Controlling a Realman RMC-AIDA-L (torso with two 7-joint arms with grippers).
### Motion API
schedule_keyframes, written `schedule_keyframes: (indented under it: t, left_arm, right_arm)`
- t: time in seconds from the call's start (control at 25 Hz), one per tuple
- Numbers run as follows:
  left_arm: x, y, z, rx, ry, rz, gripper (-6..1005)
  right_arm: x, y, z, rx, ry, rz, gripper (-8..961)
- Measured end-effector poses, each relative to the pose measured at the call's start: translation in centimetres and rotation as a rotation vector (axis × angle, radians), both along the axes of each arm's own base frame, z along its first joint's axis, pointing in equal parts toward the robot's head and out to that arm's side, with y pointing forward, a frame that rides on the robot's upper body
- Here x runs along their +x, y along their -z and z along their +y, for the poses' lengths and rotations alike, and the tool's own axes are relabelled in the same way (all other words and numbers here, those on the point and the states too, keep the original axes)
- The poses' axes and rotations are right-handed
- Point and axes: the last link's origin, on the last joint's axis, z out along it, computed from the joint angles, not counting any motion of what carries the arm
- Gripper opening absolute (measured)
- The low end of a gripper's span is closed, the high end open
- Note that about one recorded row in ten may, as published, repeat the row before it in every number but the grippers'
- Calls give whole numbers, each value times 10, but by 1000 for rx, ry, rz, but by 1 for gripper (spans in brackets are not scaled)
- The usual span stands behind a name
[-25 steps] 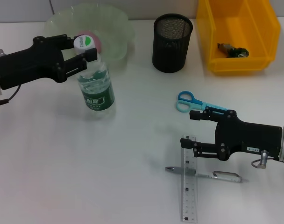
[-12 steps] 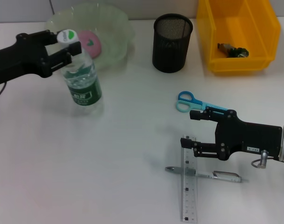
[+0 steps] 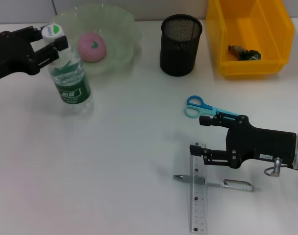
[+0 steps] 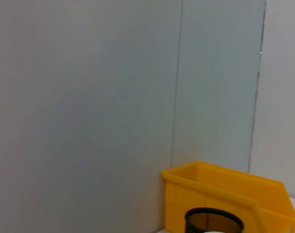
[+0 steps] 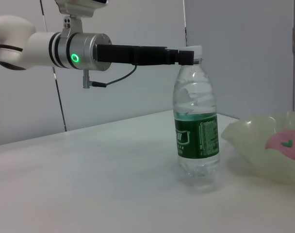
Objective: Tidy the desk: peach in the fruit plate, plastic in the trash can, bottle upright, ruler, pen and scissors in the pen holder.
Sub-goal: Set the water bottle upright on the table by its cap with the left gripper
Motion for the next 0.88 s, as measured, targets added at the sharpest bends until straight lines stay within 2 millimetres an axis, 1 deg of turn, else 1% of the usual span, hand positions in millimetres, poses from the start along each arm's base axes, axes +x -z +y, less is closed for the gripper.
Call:
schedule_keyframes:
  t: [0.32,0.88]
  left_arm:
    - [-8,-4,1,40,-47,-3,440]
    - [-16,-4,8,90,-111,11,441]
  right_arm:
    - [0,0,0,-1,-1,2,789]
    - [0,1,-2,-5,3,5,789]
